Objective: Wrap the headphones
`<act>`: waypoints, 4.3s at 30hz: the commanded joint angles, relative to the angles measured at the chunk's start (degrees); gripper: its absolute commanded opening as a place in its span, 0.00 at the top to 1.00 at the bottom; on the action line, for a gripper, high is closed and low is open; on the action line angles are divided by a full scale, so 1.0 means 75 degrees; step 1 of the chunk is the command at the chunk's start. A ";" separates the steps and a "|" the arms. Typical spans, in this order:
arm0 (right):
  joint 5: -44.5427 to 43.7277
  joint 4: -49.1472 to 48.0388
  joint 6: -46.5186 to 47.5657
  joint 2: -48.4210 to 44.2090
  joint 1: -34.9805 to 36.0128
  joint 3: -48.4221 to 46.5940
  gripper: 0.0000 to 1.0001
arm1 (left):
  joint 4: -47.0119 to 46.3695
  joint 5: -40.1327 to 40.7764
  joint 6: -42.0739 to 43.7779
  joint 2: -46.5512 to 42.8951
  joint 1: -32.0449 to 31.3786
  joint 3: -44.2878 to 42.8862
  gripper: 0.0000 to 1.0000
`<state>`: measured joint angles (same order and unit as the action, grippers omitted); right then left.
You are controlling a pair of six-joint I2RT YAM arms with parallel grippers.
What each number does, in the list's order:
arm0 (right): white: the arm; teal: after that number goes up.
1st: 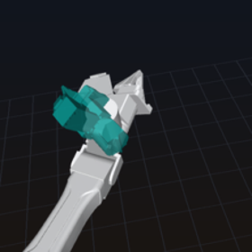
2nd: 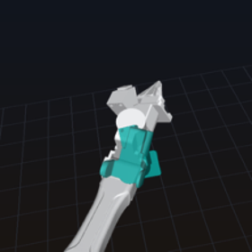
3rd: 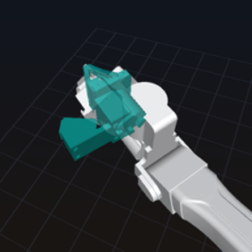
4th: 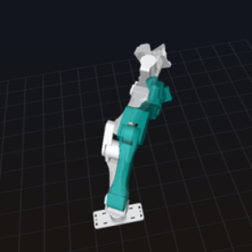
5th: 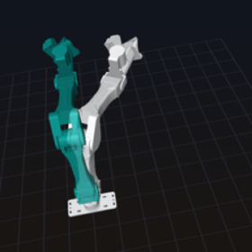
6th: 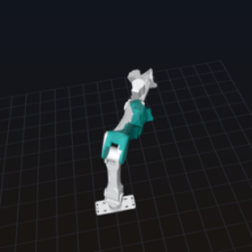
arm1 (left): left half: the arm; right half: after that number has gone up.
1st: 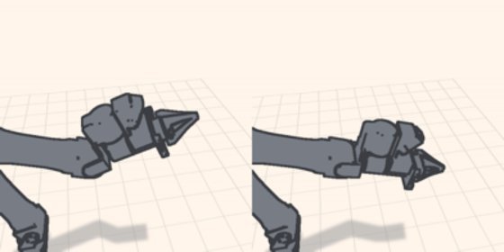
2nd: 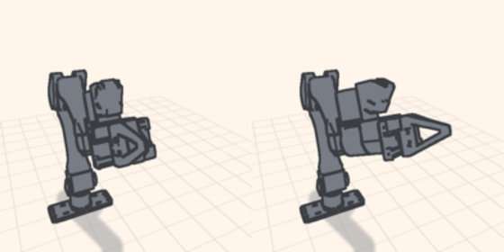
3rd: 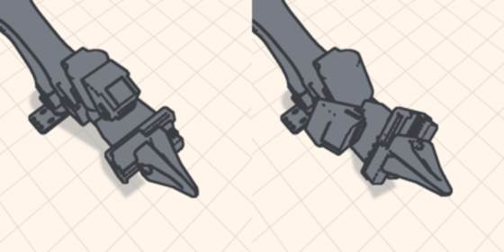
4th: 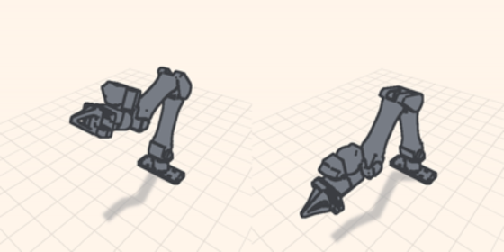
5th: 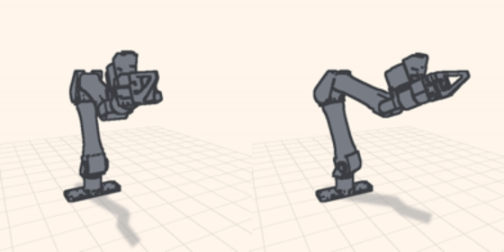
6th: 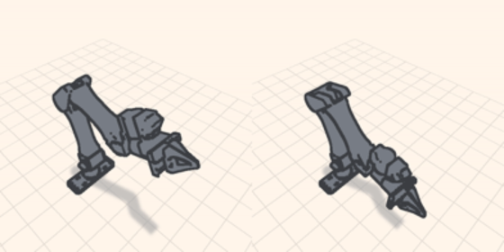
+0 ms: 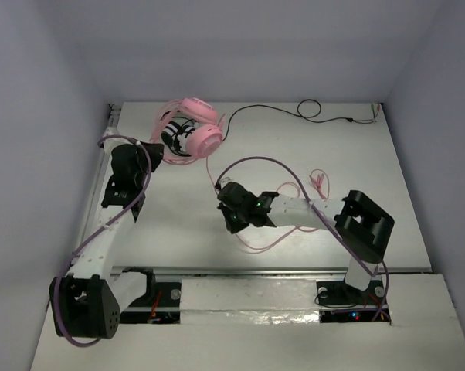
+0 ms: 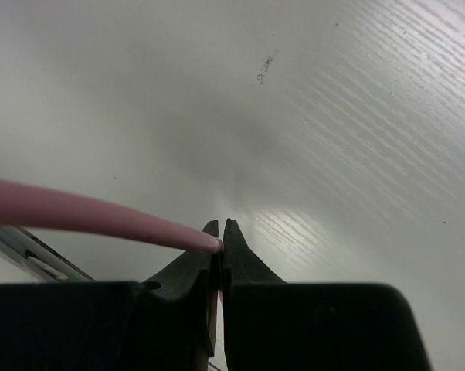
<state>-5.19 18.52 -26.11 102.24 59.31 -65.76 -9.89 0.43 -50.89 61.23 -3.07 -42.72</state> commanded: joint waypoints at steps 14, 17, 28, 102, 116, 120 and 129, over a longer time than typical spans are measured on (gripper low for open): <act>0.2437 0.2672 0.1827 -0.0881 -0.0080 -0.2716 1.00 | -0.0287 0.2522 0.1277 0.0214 -0.3117 -0.0234 1.00; 0.2485 0.3177 0.1992 -0.1255 -0.0080 -0.2857 1.00 | 0.0051 0.2439 0.1734 0.0332 -0.3188 -0.0292 1.00; 0.1597 0.3681 0.1665 -0.2148 -0.0080 -0.2341 1.00 | 0.1201 0.2254 0.2613 0.0039 -0.3188 -0.0819 1.00; -0.2669 0.5546 0.1794 -0.2499 0.0577 -0.3549 1.00 | 0.3065 -0.3431 0.5871 0.0895 -0.2027 -0.2086 1.00; -0.4217 0.5077 0.1583 -0.2908 0.0577 -0.3057 1.00 | 0.2608 -0.5330 0.6106 0.0777 -0.2251 -0.1898 1.00; -0.4675 0.4972 0.1582 -0.3166 0.0577 -0.3220 1.00 | 0.2783 -0.5096 0.6212 0.0953 -0.2391 -0.1956 1.00; -0.4981 0.4959 0.1770 -0.3190 0.0577 -0.3198 0.95 | 0.2795 -0.4991 0.6200 0.1000 -0.2391 -0.1991 1.00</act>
<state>-37.80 60.14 -13.37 78.13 63.86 -88.77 11.97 -28.42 -4.51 69.82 -19.55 -56.75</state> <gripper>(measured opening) 0.060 0.088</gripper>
